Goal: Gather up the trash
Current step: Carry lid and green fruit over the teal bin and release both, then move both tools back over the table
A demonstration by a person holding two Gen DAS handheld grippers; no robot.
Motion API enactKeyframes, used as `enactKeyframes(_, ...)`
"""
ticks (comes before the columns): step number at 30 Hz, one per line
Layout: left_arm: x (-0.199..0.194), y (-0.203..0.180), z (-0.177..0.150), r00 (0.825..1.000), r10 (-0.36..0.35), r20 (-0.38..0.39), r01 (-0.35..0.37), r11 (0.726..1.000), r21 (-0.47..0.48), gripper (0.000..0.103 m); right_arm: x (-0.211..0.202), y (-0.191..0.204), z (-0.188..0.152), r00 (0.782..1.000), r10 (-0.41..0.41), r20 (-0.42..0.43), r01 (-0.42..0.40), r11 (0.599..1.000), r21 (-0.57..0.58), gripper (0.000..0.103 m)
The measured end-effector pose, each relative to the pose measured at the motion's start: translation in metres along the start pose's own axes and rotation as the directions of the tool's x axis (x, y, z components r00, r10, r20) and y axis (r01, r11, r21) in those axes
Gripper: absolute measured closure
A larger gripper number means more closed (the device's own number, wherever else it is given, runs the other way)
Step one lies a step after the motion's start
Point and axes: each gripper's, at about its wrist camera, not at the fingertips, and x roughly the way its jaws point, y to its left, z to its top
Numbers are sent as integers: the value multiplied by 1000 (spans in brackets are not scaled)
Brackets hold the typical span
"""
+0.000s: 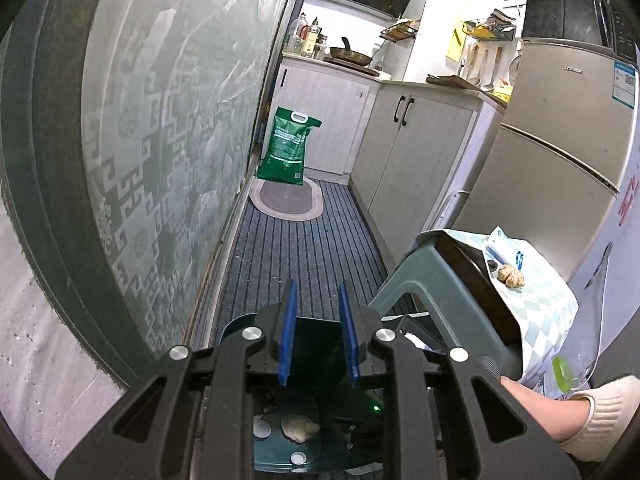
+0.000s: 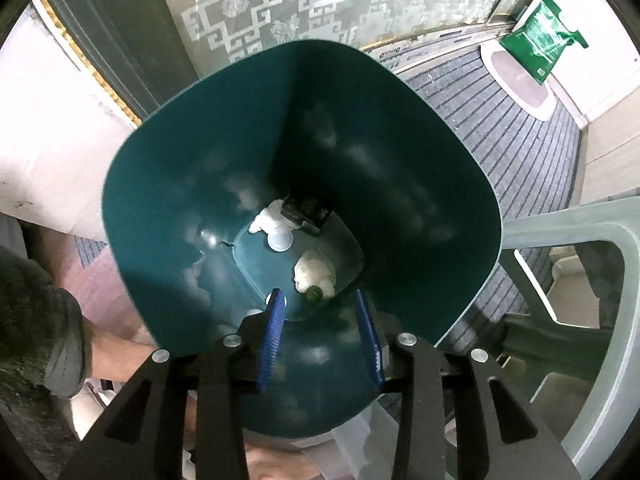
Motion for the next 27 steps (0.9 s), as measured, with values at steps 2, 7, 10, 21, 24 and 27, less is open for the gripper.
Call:
enactKeyframes(2,-3,-2,1,1000,3,10,-3,1000,4,81,-5,-2,-1,1000,7,16,-8,1000,9,66)
enactKeyframes(7,-9,-9,8,999,-3,49,2,1000,12,79,-34,-6,2,991,77,107,-82,996,43,66)
enactKeyframes(10,-15,-15,13,996,5,89,-7,1000,20,78,-58,-8,4,979,110,171,-120,991,53,66)
enactKeyframes(21,-21,-40,29,988,-15,157,11,1000,24,71,-153,-44,-9,914,88,395,-130,988,80,66)
enactKeyframes(24,-13,-50,30,989,-42,139,38,999,30,68,-176,-66,-21,893,49,448,-114,986,119,66)
enactKeyframes(27,-4,-65,30,990,-83,110,79,996,44,65,-195,-92,-33,875,8,484,-101,981,165,66)
